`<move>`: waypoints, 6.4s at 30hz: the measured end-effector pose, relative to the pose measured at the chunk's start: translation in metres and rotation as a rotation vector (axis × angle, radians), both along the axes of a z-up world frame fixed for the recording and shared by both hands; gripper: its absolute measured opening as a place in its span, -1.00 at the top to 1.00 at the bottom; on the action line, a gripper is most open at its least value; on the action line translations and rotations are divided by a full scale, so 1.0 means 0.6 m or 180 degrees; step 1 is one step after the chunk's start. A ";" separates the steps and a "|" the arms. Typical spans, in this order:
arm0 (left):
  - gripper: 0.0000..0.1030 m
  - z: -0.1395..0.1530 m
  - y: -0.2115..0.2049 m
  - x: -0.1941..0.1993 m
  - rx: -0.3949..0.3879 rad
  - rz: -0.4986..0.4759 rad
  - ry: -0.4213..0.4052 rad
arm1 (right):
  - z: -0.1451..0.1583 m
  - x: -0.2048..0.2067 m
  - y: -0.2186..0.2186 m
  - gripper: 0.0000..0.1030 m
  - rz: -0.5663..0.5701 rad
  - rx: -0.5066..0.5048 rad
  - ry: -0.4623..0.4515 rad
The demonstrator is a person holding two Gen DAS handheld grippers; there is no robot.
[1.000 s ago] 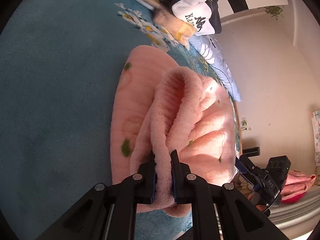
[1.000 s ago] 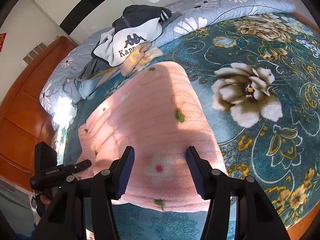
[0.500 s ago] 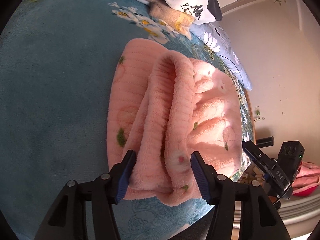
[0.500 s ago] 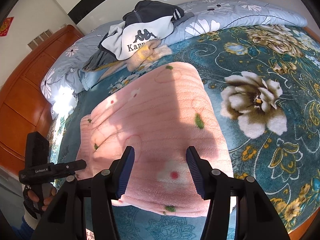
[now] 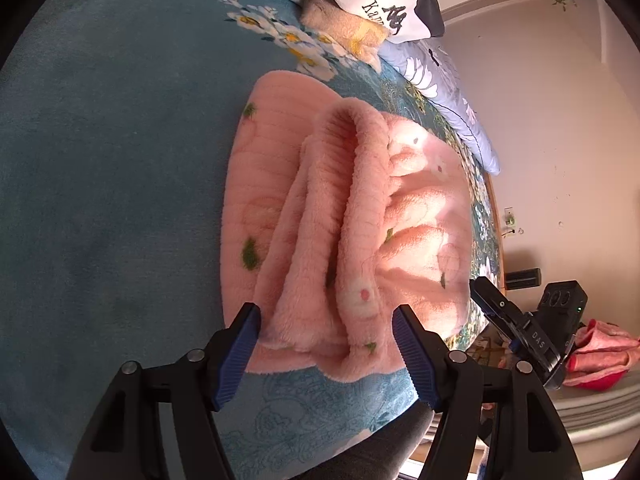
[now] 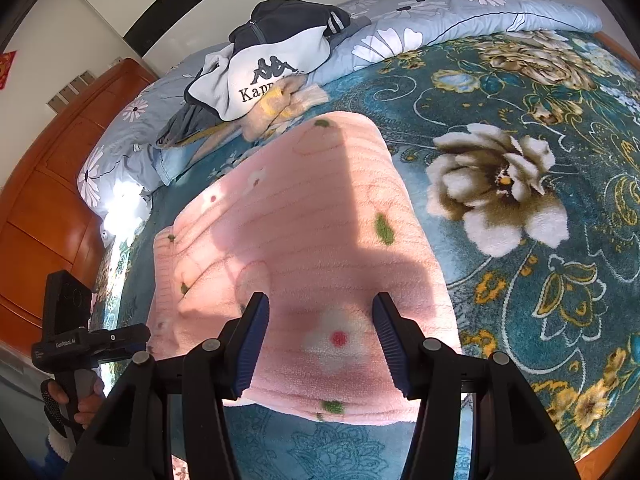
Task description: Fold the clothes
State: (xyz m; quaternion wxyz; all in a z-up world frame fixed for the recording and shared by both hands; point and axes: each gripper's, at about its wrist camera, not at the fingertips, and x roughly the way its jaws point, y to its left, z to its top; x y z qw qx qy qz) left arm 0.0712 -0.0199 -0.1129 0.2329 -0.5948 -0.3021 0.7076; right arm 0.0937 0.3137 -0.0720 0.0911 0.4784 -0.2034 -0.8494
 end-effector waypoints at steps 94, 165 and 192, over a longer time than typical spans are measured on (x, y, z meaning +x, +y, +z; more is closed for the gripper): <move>0.17 0.029 0.060 -0.007 0.0132 -0.0008 0.0629 | -0.014 -0.105 0.135 0.35 0.0141 -0.1374 -0.0199; 0.21 0.104 0.855 -0.077 0.0527 -0.1034 0.1391 | 0.079 -0.034 0.918 0.31 -0.0540 -0.0348 0.0220; -0.08 0.064 0.777 -0.101 0.0193 -0.1124 0.1011 | 0.007 -0.048 0.888 -0.13 -0.0643 -0.0093 -0.0370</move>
